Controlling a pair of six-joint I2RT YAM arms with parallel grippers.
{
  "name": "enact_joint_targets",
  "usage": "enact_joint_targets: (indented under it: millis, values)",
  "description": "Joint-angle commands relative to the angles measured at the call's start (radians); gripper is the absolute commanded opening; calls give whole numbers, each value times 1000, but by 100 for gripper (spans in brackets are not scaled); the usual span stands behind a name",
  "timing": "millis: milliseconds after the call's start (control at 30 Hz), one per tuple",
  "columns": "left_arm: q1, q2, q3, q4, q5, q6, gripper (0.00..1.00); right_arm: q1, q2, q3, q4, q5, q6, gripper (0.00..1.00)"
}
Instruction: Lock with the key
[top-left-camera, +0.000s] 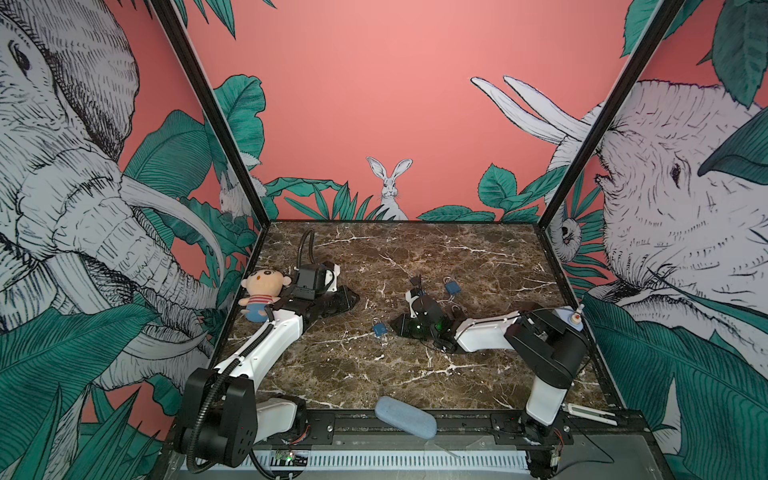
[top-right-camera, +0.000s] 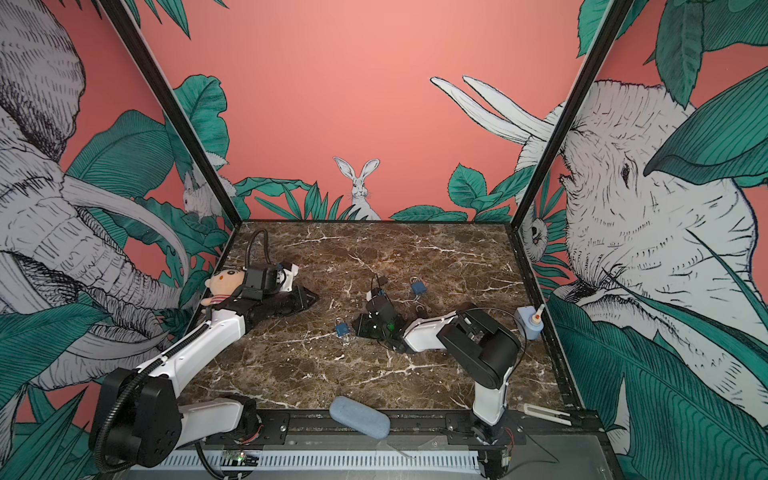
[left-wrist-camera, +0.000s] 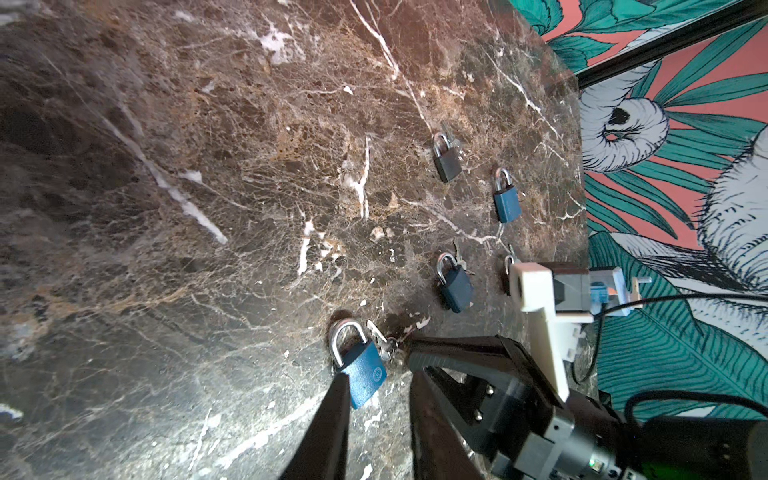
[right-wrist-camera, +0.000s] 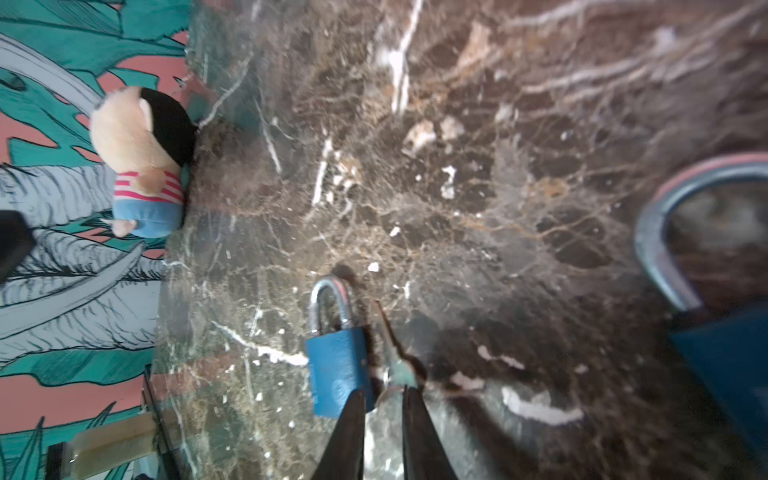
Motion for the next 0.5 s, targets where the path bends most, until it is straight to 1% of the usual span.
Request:
enact_joint_targets:
  millis: [0,133,167,267,300,367,400,433,467]
  values:
    - [7,-44,-2,6,-17,9,28,8,-94,32,-81,42,-85,20]
    - [7,-73,10,20,-54,20,30,7,-163,87,-221,68,-192,25]
    - [7,-82,15,22,-64,26,30,7,-211,99,-251,79,-224,26]
    - [7,-113,18,42,-114,55,31,6,-272,162,-376,125,-366,32]
    - [7,-127,13,63,-131,66,31,1,-289,191,-422,145,-420,36]
    - [7,-151,0,109,-169,85,32,-15,-314,238,-503,169,-508,46]
    - [7,-164,-4,130,-194,96,33,-29,-326,260,-543,175,-552,53]
    - [7,-172,-7,144,-214,110,36,-47,-339,275,-570,182,-590,71]
    - [7,-176,-5,153,-229,123,41,-62,-351,281,-587,186,-617,87]
